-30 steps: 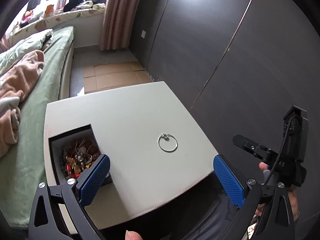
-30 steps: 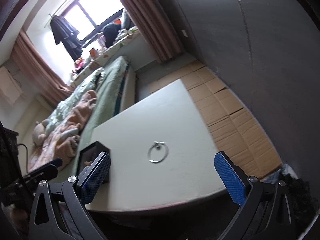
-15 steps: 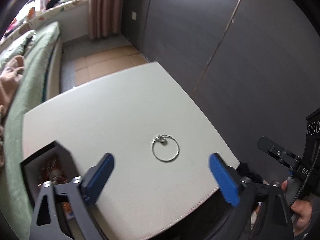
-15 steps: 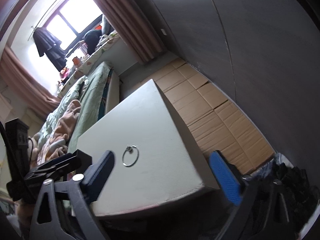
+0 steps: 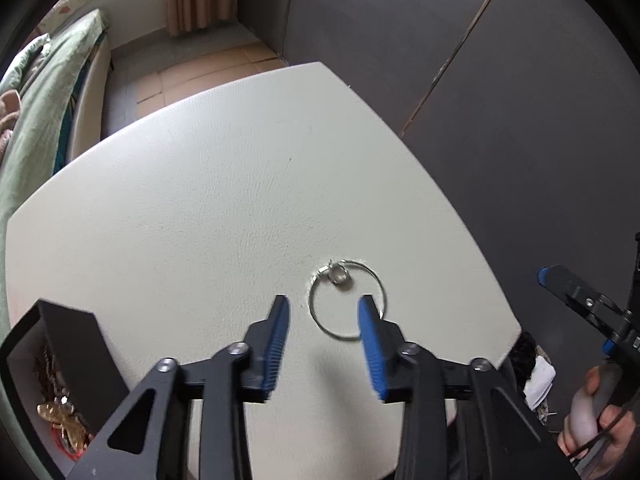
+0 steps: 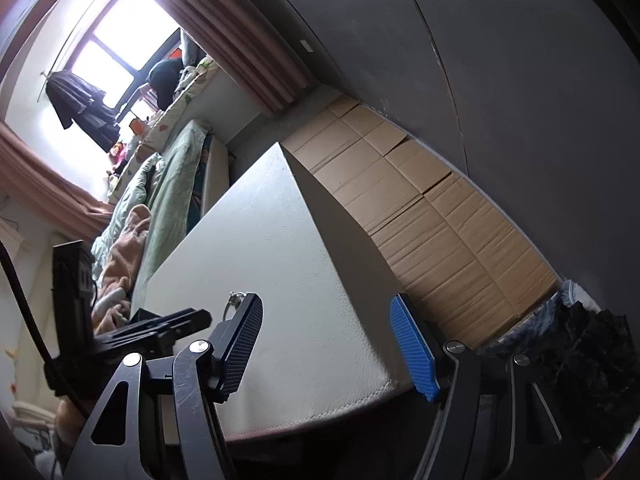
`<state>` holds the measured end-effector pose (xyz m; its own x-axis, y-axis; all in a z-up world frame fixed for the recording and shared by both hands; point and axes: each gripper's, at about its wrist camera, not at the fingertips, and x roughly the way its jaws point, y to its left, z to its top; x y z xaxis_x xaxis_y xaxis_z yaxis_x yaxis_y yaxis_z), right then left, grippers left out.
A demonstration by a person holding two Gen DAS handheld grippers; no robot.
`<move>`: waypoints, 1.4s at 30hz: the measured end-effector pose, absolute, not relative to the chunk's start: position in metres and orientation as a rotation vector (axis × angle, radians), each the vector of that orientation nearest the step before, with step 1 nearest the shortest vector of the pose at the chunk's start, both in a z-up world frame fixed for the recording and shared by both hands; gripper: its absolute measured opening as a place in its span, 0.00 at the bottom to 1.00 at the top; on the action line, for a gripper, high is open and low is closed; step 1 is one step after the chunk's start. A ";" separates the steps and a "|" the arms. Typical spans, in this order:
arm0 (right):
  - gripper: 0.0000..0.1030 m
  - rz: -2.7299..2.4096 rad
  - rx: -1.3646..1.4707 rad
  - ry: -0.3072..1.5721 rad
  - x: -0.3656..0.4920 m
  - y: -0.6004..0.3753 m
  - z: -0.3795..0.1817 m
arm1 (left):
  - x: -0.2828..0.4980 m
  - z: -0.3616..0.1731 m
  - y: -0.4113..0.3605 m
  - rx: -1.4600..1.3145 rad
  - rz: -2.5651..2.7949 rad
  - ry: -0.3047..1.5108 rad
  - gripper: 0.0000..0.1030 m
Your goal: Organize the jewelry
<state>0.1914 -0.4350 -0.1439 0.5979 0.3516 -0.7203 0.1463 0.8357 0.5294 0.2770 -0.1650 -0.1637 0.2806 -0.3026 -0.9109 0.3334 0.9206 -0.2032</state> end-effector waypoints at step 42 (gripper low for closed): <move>0.66 0.112 0.644 0.981 0.202 -0.435 -0.158 | 0.322 -0.177 -0.171 0.079 -0.440 1.227 0.02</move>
